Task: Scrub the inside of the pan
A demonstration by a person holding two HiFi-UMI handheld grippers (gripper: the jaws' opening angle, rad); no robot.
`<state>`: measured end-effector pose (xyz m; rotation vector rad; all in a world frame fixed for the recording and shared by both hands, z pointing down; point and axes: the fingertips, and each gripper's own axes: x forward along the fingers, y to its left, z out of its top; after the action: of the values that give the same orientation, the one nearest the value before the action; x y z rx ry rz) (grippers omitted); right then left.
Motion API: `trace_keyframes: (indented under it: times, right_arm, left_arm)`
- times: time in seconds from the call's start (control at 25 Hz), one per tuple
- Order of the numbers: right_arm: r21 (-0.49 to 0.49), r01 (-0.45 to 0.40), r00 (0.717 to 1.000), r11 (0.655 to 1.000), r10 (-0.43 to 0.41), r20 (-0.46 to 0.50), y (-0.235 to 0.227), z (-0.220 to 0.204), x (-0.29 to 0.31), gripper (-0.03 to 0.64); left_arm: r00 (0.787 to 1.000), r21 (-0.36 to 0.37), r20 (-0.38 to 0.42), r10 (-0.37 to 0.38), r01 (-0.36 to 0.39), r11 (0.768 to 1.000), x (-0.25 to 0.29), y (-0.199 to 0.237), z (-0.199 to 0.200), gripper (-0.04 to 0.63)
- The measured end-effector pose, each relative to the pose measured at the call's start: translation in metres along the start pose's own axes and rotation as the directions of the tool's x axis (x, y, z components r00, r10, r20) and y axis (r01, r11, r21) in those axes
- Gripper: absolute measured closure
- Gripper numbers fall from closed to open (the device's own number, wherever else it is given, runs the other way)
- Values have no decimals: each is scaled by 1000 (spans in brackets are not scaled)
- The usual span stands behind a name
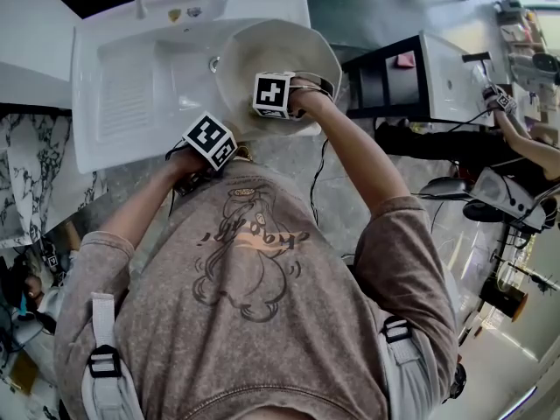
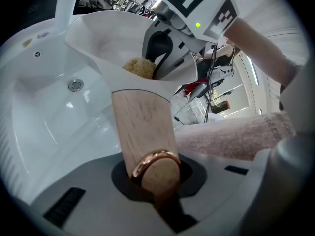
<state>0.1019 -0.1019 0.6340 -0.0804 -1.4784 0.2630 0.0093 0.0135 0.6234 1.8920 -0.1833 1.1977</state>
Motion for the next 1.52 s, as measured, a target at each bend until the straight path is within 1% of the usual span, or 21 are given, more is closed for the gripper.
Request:
trace_keyframes:
  times: [0.12,0.24,0.36,0.52,0.68,0.84,0.96,1.04,1.12,1.24,1.28,1.4,1.52]
  right_arm:
    - [47,6,995,999,-10,95,-6,19,-1,474]
    - [103,19,984,995,-37,176,-14,33,-4,474]
    - [137,46,974,990,-75,216,-24,43,-7,474]
    - [180,121,954,976,-164,252,-44,51,-10,474]
    - [238,234,936,943,-284,206,-70,44,-14,474]
    - [283,302,917,910,-359,175,-91,36,-18,474]
    - [269,343,903,900,-395,170,-101,34,-20,474]
    - [239,380,891,894,-423,167,-109,33,-21,474]
    - [229,393,883,891,-435,175,-115,32,-21,474]
    - [255,387,885,886,-435,167,-120,23,-22,474]
    - [261,390,886,883,-437,153,-121,18,-23,474]
    - [265,414,893,871,-445,68,-122,-3,-30,474]
    - [230,410,898,883,-434,67,-124,-7,-29,476]
  left_arm:
    - [1000,1,1,-2,2,1000,0,0,0,549]
    - [1000,1,1,-3,3,1000,-1,-1,0,549]
    - [1000,-2,-1,0,0,1000,-1,-1,0,549]
    - [1000,-11,-7,-3,3,1000,1,-1,-1,551]
    - [1000,-20,-11,-9,9,1000,2,1,-4,554]
    - [1000,-27,-8,-13,13,1000,0,2,-5,560]
    - [1000,-25,-9,-9,9,1000,1,3,-6,560]
    - [1000,-25,-10,-10,10,1000,1,3,-6,560]
    - [1000,-26,-11,-12,12,1000,1,3,-6,560]
    - [1000,-26,-12,-11,11,1000,1,4,-6,560]
    - [1000,-26,-12,-10,10,1000,1,4,-6,560]
    - [1000,-25,-12,-8,8,1000,2,5,-6,560]
    - [1000,-27,-12,-10,10,1000,1,5,-5,560]
